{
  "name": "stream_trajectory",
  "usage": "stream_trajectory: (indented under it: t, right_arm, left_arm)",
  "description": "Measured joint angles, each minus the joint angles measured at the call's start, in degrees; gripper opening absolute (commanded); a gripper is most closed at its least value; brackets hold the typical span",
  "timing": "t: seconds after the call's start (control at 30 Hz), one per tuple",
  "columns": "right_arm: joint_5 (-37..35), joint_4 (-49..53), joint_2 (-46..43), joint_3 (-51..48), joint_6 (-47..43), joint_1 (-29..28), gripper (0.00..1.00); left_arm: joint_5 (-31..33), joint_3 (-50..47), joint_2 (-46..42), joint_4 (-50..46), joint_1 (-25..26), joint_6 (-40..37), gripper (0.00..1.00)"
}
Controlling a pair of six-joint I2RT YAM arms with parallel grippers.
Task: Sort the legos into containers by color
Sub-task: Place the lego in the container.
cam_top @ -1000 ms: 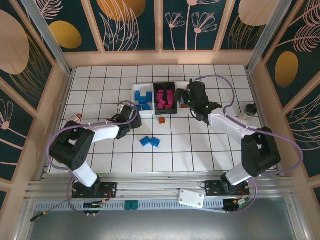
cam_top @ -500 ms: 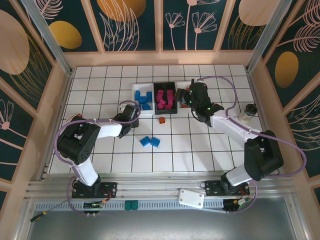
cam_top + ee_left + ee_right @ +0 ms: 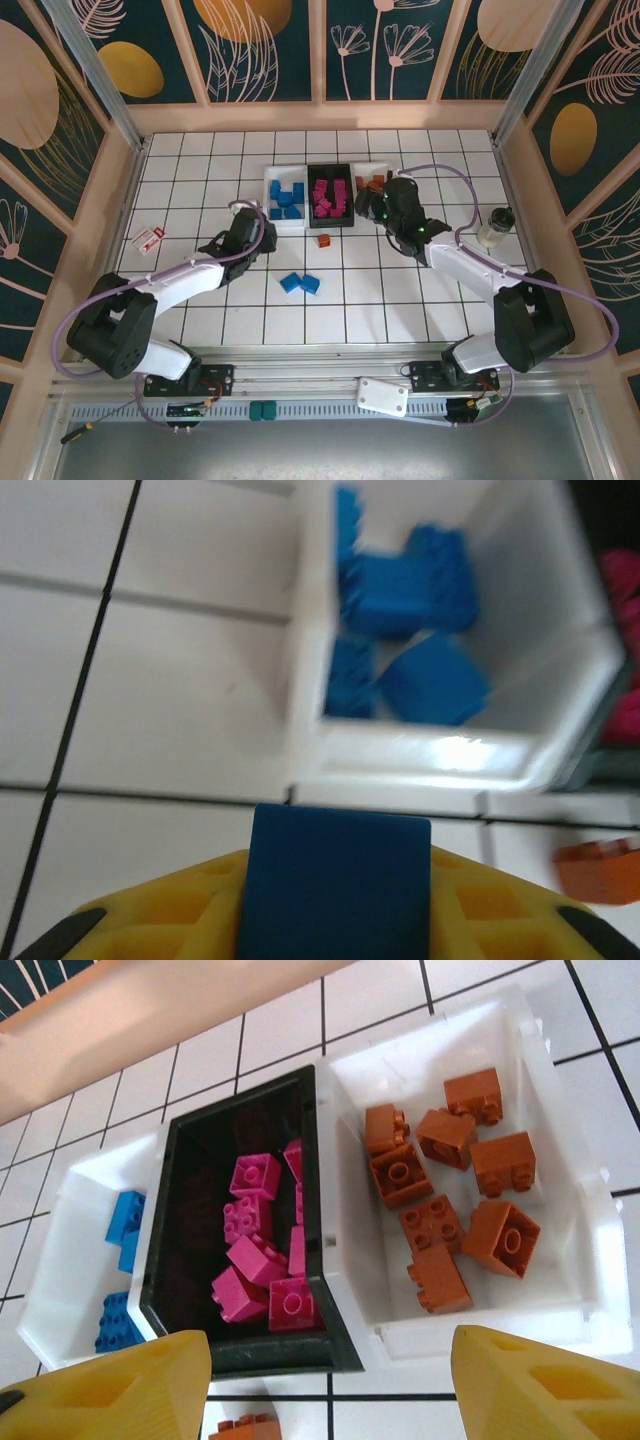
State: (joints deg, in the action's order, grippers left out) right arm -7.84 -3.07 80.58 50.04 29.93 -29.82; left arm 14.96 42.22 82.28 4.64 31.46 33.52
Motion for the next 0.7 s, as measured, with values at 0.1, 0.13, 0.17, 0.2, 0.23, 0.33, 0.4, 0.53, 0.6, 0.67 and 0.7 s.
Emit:
stream_trajectory:
  t: [0.1, 0.13, 0.17, 0.2, 0.23, 0.33, 0.4, 0.53, 0.6, 0.67, 0.7]
  right_arm:
    - [0.0, -0.2, -0.1, -1.7, 0.6, -0.7, 0.65]
    - [0.0, -0.2, -0.1, -2.3, 0.7, -0.9, 0.65]
    - [-0.1, -0.2, -0.1, -2.8, 0.8, -1.1, 0.65]
    - [-0.1, -0.1, -0.2, -3.3, 0.9, -1.5, 0.65]
    - [0.0, -0.2, -0.4, -3.8, 0.9, -1.9, 0.65]
    - [0.6, -0.2, -1.9, -5.6, 0.6, -3.6, 0.65]
    - [2.1, -0.5, -3.2, -6.8, 0.1, -4.7, 0.66]
    - [7.0, -2.4, -4.3, -8.9, -2.3, -7.2, 0.67]
    - [9.7, -2.8, -4.2, -9.7, -4.3, -9.2, 0.68]
    - [12.1, -3.0, -3.3, -9.8, -6.9, -11.8, 0.68]
    - [13.1, -3.1, -2.3, -9.6, -8.1, -13.1, 0.68]
  left_arm:
    - [0.0, 7.7, 3.5, -1.2, 0.1, 0.0, 0.35]
    - [0.2, 11.0, 5.9, -1.5, 0.0, 0.0, 0.35]
    - [0.3, 13.9, 8.4, -1.7, -0.2, -0.1, 0.34]
    - [0.3, 16.7, 11.1, -1.6, -0.4, -0.1, 0.34]
    - [0.3, 19.4, 13.9, -1.8, -0.7, -0.1, 0.34]
    - [0.3, 25.5, 21.7, -2.2, -1.7, -0.1, 0.38]
    - [0.3, 28.4, 26.1, -3.6, -2.3, -0.5, 0.49]
    - [-0.3, 31.7, 29.2, -5.6, -2.6, -0.7, 0.75]
    - [-1.3, 32.3, 28.6, -5.8, -2.6, -0.7, 0.84]
    - [-2.0, 32.0, 27.0, -6.0, -2.6, -0.5, 0.89]
    - [-2.7, 31.4, 25.4, -5.9, -2.6, -0.5, 0.92]
